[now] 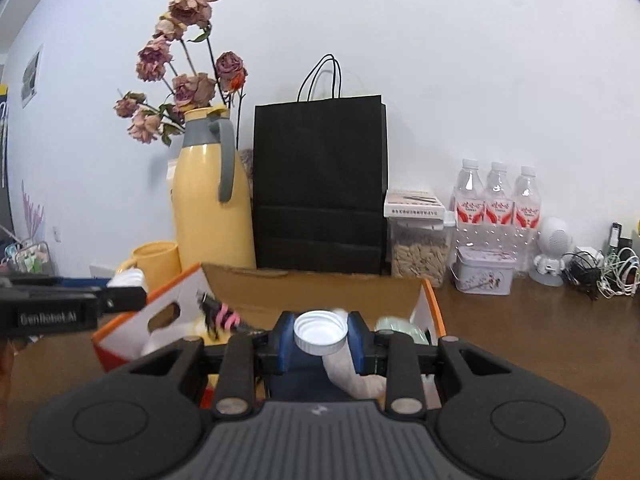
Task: Organize objects
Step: 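Lower both white caps into the box and open both tools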
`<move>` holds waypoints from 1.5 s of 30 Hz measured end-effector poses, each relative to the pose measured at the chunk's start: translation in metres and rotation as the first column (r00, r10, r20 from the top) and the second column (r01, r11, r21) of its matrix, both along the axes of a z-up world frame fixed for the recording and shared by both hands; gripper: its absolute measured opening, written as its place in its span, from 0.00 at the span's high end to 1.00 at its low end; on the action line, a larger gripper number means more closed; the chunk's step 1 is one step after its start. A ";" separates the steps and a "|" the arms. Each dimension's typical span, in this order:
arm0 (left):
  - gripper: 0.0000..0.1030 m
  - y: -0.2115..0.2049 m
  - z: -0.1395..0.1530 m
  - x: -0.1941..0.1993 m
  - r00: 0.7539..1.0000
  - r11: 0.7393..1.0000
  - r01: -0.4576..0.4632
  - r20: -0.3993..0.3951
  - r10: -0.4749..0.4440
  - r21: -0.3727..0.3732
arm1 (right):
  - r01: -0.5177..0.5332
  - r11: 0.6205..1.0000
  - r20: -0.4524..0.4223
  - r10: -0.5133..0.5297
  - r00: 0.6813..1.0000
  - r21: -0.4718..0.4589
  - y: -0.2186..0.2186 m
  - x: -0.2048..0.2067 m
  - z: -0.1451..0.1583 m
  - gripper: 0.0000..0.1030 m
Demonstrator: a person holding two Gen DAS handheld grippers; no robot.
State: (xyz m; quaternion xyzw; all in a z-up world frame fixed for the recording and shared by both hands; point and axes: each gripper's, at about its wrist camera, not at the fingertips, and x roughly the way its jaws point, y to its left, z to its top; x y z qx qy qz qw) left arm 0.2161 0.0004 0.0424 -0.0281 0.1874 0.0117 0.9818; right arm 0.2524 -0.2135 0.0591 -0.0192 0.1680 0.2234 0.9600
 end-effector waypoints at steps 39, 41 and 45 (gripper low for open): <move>0.00 0.001 -0.031 0.028 0.994 0.995 -0.099 0.045 0.099 -0.011 | 0.048 0.998 -0.063 -0.050 0.997 -0.038 0.003 0.024 -0.041 0.00; 0.00 0.001 -0.031 0.027 0.994 0.995 -0.099 0.050 0.100 -0.014 | 0.049 0.998 -0.063 -0.051 0.997 -0.037 0.002 0.024 -0.041 0.00; 0.00 0.001 -0.031 0.024 0.994 0.995 -0.094 0.056 0.095 -0.018 | 0.051 0.998 -0.057 -0.053 0.997 -0.032 0.000 0.022 -0.040 0.00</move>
